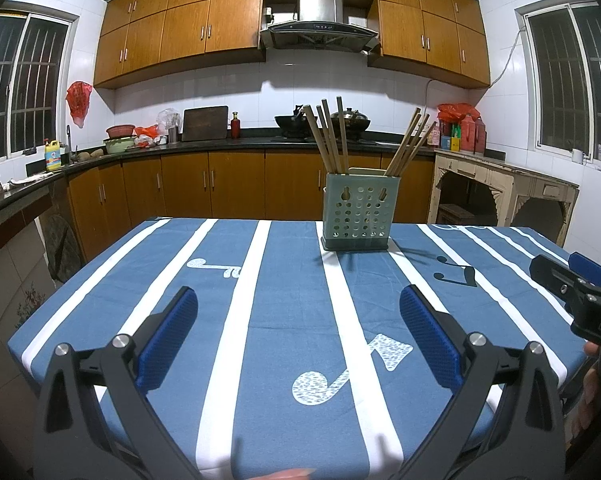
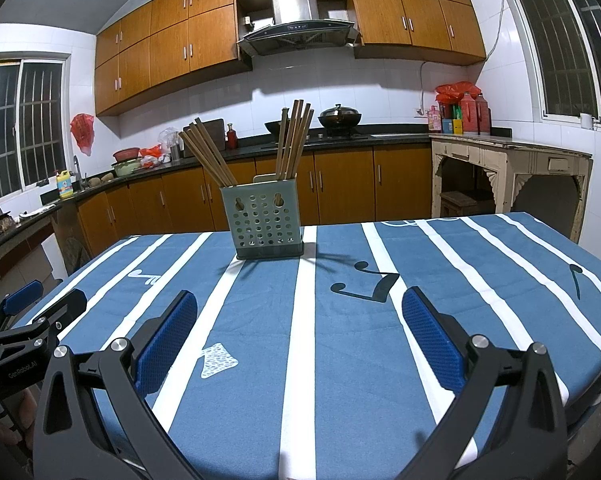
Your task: Organize utensils
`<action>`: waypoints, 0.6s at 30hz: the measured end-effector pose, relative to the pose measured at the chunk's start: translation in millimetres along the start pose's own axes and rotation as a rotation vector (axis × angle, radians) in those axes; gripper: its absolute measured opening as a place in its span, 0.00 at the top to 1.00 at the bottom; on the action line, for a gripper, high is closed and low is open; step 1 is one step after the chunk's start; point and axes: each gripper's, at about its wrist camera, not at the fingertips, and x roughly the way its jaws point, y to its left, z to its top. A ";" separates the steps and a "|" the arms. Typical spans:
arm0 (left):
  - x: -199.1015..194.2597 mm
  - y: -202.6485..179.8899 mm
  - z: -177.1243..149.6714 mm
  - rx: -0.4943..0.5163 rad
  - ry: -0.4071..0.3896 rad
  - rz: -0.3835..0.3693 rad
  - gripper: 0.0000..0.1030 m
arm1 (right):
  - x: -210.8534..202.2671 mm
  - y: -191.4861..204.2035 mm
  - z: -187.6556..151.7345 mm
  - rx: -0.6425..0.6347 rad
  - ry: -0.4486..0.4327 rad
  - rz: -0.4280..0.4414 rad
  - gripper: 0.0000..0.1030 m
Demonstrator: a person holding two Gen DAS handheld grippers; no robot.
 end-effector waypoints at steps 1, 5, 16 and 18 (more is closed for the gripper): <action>0.5 0.4 0.8 0.000 0.000 -0.002 0.04 | 0.0 0.1 0.1 0.000 0.000 0.000 0.02; 0.7 0.7 1.6 0.000 0.000 -0.002 0.04 | 0.0 0.1 0.3 0.000 0.001 0.000 0.02; 1.2 -1.0 -3.4 -0.001 0.004 -0.004 0.04 | -0.3 0.2 0.9 0.001 0.001 0.000 0.02; 0.6 -1.3 -4.1 -0.002 0.005 -0.004 0.04 | -0.2 0.3 1.2 0.001 0.002 0.000 0.02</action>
